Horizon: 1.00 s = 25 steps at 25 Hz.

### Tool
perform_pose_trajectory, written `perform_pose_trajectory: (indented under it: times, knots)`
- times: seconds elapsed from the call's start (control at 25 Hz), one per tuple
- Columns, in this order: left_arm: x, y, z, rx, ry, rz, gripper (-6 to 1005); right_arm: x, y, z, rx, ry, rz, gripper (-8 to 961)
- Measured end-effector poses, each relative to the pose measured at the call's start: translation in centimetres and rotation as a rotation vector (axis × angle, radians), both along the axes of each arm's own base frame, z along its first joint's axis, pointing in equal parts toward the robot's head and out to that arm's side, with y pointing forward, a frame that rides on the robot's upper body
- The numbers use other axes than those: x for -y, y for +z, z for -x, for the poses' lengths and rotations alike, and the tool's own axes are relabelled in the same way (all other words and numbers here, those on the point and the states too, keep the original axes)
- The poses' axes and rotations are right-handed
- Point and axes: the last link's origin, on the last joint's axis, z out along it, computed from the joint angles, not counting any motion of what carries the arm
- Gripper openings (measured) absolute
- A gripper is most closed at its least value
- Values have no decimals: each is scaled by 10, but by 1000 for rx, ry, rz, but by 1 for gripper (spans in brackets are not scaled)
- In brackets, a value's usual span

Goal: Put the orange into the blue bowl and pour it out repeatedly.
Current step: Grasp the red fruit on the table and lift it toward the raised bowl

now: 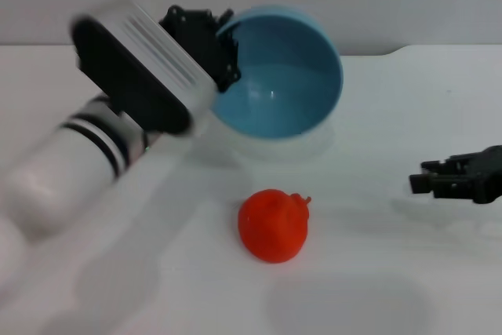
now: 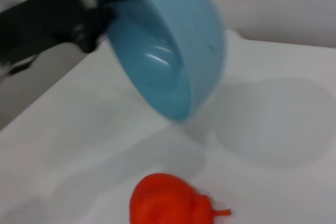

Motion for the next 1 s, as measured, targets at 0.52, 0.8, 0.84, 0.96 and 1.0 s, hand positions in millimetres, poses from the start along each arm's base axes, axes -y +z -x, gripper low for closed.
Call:
perform_pose_trajectory:
  times: [0.52, 0.8, 0.84, 0.96, 1.0]
  knots:
    - [-34, 85, 63, 441, 616, 620, -1, -18, -40, 30, 34, 193, 59, 533]
    - [-15, 131, 96, 446, 857, 569, -1, -23, -71, 52, 54, 272, 173, 546]
    - [-12, 134, 96, 444, 866, 570, -1, -25, -75, 53, 69, 280, 173, 548]
    - [-3, 138, 98, 408, 923, 582, -2, -33, -89, 56, 104, 284, 166, 553]
    - [0, 139, 100, 388, 956, 585, -2, -35, -92, 57, 109, 279, 162, 555]
